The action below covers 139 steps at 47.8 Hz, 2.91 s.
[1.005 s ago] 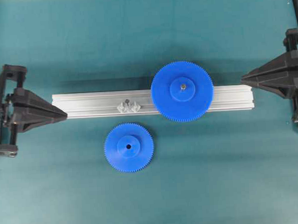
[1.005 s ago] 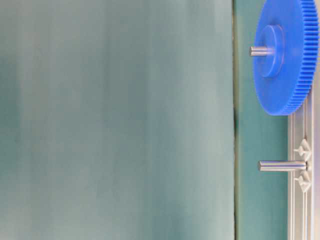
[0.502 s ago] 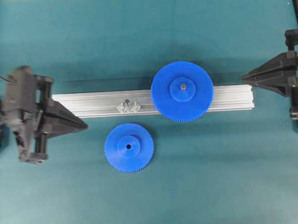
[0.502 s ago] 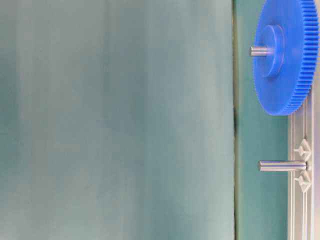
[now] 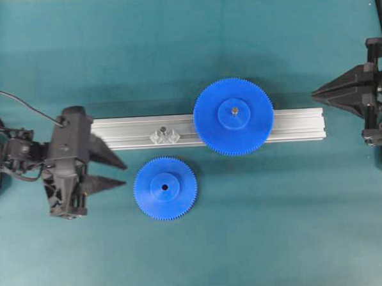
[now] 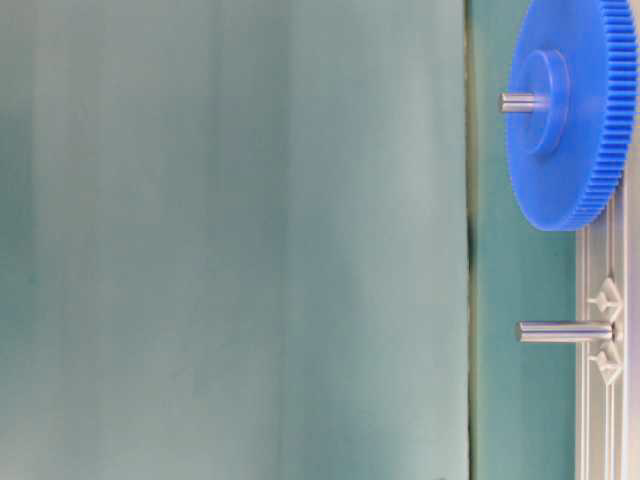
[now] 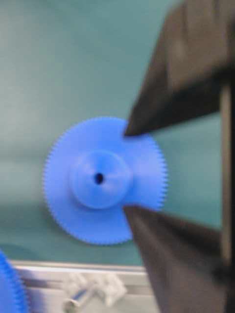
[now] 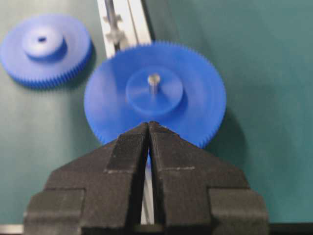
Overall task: Insert the small gear onto the shaft.
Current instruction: 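Move the left gripper toward the small blue gear on the table, then lower the open left gripper over the small blue gear's hub, then close the left gripper on the gear hub and lift it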
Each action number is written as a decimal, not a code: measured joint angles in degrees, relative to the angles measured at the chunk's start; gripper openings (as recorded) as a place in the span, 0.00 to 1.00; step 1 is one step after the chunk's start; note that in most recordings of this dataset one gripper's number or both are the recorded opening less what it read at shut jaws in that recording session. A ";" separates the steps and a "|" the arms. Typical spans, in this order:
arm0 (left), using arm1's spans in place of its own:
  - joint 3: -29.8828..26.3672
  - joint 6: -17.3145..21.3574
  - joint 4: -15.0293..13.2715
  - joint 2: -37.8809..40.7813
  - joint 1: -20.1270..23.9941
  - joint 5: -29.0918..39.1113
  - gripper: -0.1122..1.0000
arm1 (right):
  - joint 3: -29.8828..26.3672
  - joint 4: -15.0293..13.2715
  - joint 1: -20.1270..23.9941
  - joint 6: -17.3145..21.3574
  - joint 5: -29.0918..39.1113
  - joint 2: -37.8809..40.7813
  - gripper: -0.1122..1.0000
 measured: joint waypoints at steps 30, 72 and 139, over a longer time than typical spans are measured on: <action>-10.72 0.18 -0.09 19.42 -0.26 0.88 0.88 | 0.09 -0.62 -0.09 0.00 2.20 0.88 0.20; -19.78 0.79 0.18 28.39 -0.18 14.06 0.93 | 0.35 -0.62 -0.09 0.09 2.20 0.70 0.20; -20.57 0.18 0.18 30.67 0.79 14.24 0.93 | 1.76 -0.62 -0.09 0.18 2.20 -2.37 0.20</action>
